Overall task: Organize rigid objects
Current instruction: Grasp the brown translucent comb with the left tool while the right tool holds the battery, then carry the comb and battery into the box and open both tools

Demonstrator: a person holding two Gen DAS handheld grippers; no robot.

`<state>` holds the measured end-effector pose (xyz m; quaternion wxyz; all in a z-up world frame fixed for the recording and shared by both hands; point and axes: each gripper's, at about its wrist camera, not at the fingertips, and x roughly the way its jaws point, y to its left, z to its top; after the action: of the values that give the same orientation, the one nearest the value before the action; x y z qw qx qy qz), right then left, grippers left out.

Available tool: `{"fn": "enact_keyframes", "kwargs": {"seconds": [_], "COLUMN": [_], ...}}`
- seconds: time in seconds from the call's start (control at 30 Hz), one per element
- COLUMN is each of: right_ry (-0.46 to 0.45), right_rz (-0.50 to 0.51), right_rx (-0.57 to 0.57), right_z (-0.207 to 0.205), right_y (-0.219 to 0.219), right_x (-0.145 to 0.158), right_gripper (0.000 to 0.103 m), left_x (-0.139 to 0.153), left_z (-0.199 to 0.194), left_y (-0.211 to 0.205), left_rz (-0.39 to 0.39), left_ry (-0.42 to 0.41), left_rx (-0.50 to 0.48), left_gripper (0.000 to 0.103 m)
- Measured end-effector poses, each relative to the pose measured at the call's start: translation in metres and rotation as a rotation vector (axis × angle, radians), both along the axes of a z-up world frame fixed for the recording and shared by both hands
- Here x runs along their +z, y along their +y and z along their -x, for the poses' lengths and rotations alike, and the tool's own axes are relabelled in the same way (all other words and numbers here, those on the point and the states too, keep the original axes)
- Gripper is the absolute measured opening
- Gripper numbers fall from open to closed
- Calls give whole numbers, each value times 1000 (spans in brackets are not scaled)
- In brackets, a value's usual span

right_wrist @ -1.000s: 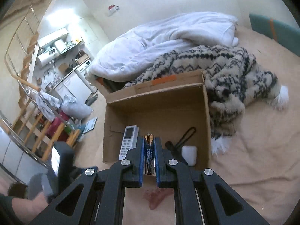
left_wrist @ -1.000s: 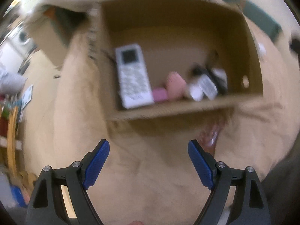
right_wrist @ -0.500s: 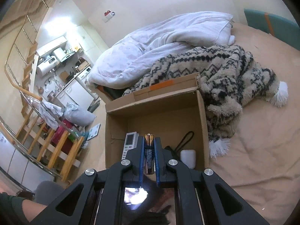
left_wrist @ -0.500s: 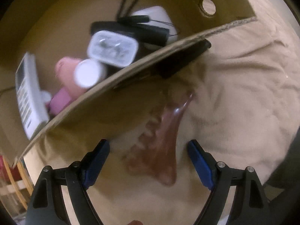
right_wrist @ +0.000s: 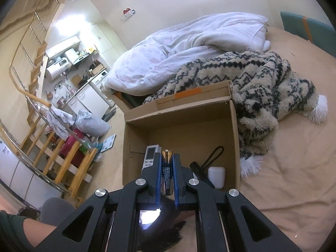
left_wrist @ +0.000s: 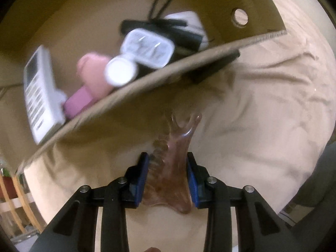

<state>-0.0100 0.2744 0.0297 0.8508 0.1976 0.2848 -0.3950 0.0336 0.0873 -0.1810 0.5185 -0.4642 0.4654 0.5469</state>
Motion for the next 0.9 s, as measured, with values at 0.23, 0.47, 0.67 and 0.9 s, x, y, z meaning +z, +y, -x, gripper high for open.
{"fn": "enact_keyframes", "kwargs": {"seconds": [0.23, 0.47, 0.67, 0.9], "right_ry": [28, 45, 67, 80], "right_rz": [-7, -12, -17, -26], "right_rx": [-19, -46, -81, -113], "right_z": [-5, -4, -3, -4], "right_y": [-1, 0, 1, -5], "right_x": [-5, -9, -14, -16], "right_gripper": [11, 11, 11, 11], "left_x": [17, 50, 97, 161], "left_z": [49, 92, 97, 91], "left_y": [-35, -71, -103, -102], "left_rz": [-6, -91, -231, -419], "left_ry": [27, 52, 80, 131], "left_rx": [201, 379, 414, 437], "left_gripper": [32, 32, 32, 32]}}
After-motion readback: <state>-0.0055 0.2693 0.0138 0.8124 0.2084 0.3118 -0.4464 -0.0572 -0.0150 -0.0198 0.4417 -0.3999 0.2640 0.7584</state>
